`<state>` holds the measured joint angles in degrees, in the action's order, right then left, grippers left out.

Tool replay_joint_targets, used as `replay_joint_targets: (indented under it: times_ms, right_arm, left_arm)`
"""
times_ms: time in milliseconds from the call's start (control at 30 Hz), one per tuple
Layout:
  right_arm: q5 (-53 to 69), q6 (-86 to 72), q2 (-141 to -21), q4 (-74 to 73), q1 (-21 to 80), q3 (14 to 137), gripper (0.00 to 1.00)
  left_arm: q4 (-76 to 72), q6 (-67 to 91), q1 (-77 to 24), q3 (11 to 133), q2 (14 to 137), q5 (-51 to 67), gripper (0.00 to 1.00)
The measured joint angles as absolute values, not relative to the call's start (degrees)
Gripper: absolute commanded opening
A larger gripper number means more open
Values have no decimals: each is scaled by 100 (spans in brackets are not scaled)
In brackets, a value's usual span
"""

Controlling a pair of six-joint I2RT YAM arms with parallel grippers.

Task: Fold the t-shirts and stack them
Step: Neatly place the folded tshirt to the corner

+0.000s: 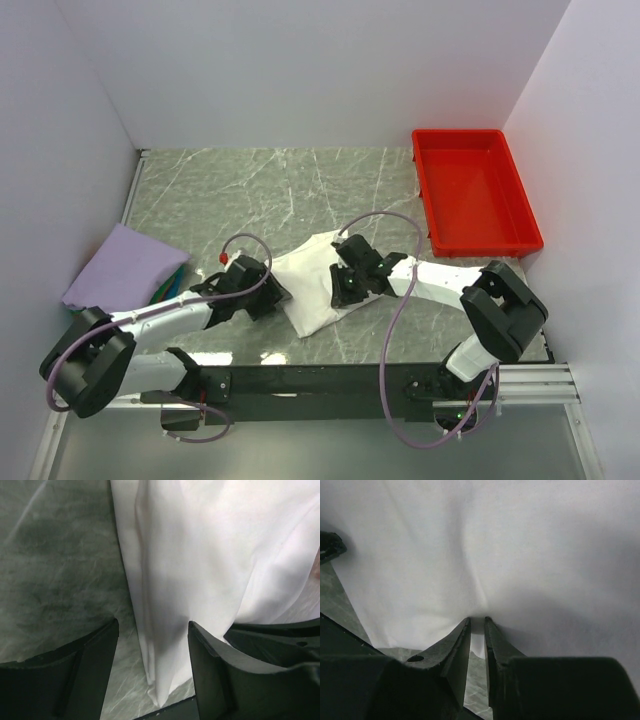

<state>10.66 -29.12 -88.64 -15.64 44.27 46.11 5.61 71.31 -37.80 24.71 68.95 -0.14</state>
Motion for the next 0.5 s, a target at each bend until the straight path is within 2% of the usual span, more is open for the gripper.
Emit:
replay_joint_targets:
  times_ms: [233, 333, 367, 400, 433, 467, 500]
  right_arm:
    - [1035, -2910, -8868, -1455, 4427, 4541, 24]
    - [1035, -2908, -8868, -1457, 4427, 4541, 24]
    - [1035, -2908, -8866, -1457, 4427, 4541, 25]
    - [1035, -2908, -8864, -1459, 4427, 4541, 25]
    - [1035, -2908, -8860, -1463, 4427, 4541, 25]
    - [1035, -2908, -8851, -1468, 4427, 4541, 25]
    - [1035, -2908, -8831, -1483, 4427, 4543, 26]
  left_arm:
    - [309, 7264, -3876, 2714, 7389, -397, 65]
    - [187, 7369, -4027, 2858, 7662, -613, 59]
    - [145, 7437, -4077, 2897, 7752, -681, 54]
    - [97, 7500, -4119, 2928, 7830, -744, 38]
    - [69, 7570, -4152, 2939, 7876, -788, 29]
    - [56, 7651, -4182, 2932, 7935, -847, 10]
    - [64, 7710, -4198, 2939, 7964, -860, 3]
